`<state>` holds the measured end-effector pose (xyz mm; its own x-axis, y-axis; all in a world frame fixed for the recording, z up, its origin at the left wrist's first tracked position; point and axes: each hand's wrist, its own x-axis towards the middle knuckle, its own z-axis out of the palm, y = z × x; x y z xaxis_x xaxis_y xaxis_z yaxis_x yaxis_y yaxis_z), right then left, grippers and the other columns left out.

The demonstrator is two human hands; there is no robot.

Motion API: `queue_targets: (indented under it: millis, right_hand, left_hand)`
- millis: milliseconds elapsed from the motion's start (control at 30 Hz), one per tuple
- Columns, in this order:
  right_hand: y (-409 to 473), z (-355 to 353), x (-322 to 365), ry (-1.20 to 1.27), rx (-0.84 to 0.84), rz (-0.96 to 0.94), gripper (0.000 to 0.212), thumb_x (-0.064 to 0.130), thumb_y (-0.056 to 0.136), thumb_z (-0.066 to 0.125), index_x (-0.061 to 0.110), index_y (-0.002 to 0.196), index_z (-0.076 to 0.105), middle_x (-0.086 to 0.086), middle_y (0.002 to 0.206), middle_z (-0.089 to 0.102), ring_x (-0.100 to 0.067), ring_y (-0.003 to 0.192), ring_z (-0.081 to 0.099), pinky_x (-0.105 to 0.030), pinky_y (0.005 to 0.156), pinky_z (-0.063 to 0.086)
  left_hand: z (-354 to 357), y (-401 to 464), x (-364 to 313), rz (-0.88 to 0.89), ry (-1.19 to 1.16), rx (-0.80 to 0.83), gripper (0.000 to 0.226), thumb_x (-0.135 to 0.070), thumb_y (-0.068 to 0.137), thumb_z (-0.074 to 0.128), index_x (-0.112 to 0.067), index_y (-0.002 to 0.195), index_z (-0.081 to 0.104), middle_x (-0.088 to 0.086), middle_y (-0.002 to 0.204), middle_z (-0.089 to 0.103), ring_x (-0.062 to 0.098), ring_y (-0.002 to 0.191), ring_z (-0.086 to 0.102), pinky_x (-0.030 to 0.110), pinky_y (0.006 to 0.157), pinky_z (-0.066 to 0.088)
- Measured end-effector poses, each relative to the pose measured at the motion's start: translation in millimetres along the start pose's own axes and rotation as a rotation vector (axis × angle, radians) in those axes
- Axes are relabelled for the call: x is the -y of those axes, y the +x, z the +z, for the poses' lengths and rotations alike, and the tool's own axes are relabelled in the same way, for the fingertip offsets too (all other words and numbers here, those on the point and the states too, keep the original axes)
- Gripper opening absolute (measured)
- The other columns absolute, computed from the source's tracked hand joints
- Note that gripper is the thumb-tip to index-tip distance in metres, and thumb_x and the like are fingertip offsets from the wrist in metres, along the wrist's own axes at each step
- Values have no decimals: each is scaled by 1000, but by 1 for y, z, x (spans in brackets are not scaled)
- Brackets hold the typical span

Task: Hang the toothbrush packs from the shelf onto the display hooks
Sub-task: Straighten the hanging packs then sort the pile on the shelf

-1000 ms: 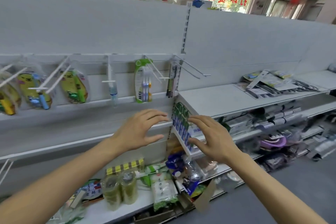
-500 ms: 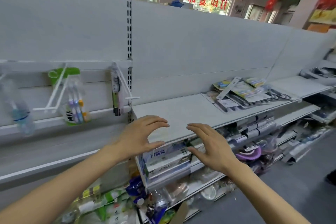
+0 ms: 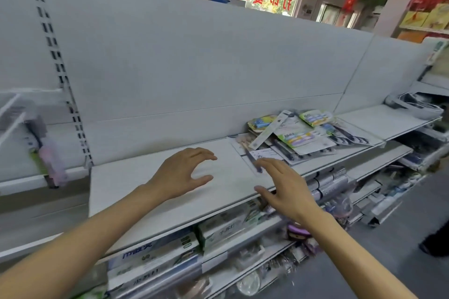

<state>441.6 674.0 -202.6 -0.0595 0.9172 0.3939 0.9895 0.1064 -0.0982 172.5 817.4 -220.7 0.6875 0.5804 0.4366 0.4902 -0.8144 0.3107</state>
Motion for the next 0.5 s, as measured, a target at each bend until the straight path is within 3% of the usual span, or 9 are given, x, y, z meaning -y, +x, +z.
queue_targets:
  millis: [100, 333, 500]
  right_hand:
    - [18, 5, -63, -12, -4, 31, 55, 42, 91, 66, 18, 139, 52, 3, 142, 54, -20, 131, 51, -35, 97, 49]
    - [60, 16, -197, 18, -41, 219, 50, 41, 97, 57, 10, 137, 53, -6, 142, 53, -26, 137, 42, -40, 114, 34]
    - [85, 16, -255, -32, -8, 350, 58, 48, 97, 54, 2, 131, 53, -16, 133, 56, -35, 125, 48, -44, 106, 39]
  left_hand:
    - [35, 52, -19, -43, 4, 0, 45, -56, 92, 56, -42, 134, 50, -25, 141, 48, 2, 128, 46, 25, 102, 43]
    - [118, 177, -60, -279, -6, -1, 52, -54, 91, 58, -38, 140, 47, -19, 141, 50, 8, 129, 47, 28, 92, 43]
    - [159, 233, -75, -433, 55, 13, 58, -53, 93, 55, -32, 145, 44, -11, 143, 51, 15, 124, 54, 32, 89, 46]
